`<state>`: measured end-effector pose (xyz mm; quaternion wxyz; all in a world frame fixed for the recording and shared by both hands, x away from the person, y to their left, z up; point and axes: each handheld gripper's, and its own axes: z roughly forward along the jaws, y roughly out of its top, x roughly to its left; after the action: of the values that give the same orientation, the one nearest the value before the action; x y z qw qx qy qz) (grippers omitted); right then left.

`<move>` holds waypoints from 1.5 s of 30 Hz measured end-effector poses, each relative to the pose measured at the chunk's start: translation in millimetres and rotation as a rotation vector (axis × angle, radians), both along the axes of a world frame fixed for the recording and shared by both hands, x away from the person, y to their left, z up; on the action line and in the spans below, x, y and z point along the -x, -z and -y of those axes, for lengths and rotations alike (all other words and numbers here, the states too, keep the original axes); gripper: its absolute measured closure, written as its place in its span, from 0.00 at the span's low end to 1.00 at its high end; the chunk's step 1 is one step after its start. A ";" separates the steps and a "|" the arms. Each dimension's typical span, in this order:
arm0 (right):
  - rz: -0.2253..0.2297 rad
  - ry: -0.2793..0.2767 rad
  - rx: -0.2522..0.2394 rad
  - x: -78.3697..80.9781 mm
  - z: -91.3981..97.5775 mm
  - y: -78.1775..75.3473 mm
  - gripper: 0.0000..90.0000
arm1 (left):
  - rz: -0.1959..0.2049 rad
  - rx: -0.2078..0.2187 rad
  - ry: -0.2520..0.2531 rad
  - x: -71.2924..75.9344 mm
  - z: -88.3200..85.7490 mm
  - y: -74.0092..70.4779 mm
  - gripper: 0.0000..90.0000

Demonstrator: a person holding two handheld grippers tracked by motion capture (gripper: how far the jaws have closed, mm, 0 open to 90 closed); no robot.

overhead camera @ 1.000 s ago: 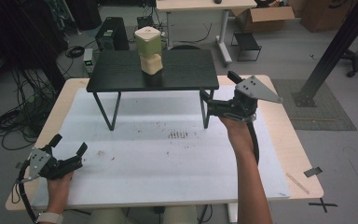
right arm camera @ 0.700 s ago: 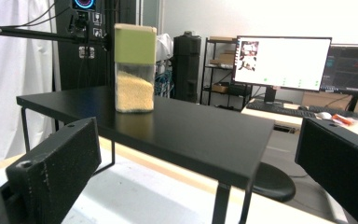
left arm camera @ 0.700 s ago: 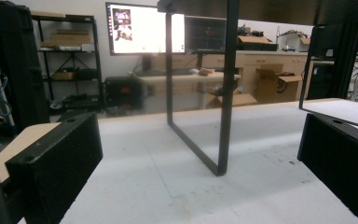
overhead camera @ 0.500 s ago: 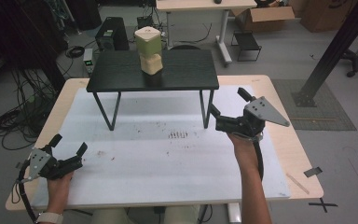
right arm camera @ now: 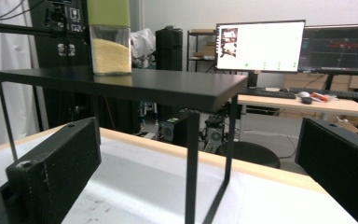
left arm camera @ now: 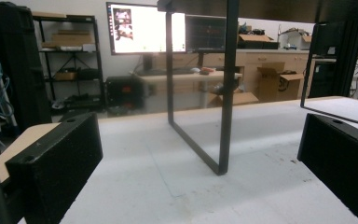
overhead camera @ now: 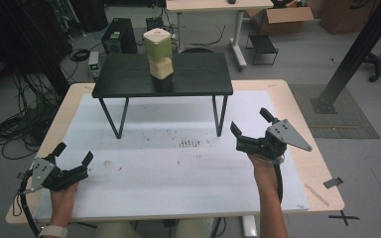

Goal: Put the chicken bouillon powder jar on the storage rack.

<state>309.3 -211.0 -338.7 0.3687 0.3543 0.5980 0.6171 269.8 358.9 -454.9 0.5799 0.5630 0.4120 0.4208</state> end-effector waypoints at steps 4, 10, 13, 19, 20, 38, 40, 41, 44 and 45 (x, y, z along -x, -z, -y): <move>-0.007 0.023 -0.005 2.4 6.8 11.1 0.00 | 0.000 0.000 -0.001 0.0 0.1 0.0 0.00; -0.028 0.054 -0.022 4.2 15.9 29.2 0.00 | -0.003 -0.006 0.000 -0.4 0.8 -0.1 0.00; -0.039 0.069 -0.026 5.1 19.2 38.2 0.00 | -0.004 -0.007 -0.001 -0.4 0.9 -0.2 0.00; -0.083 0.099 -0.047 7.6 25.6 68.3 0.00 | -0.005 -0.010 -0.002 -0.5 1.2 -0.2 0.00; -0.089 0.104 -0.051 7.8 26.3 71.9 0.00 | -0.005 -0.011 -0.002 -0.5 1.4 -0.2 0.00; -0.058 0.248 0.006 27.3 30.0 114.4 0.00 | -0.006 -0.014 -0.004 -0.6 1.8 -0.2 0.00; -0.027 0.250 0.019 30.3 28.2 115.4 0.00 | -0.005 -0.013 -0.005 -0.5 1.7 -0.2 0.00; -0.010 0.252 0.027 31.7 27.2 115.8 0.00 | -0.006 -0.013 -0.005 -0.5 1.7 -0.2 0.00; -0.006 0.259 0.041 32.1 25.7 115.9 0.00 | -0.003 -0.009 -0.006 -0.3 1.4 -0.1 0.00; -0.005 0.261 0.041 32.1 25.6 116.0 0.00 | -0.003 -0.008 -0.006 -0.3 1.4 -0.1 0.00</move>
<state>277.2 -236.6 -454.7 0.4513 0.4231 0.5605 0.5506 270.1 357.6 -454.8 0.5754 0.5648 0.4130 0.4234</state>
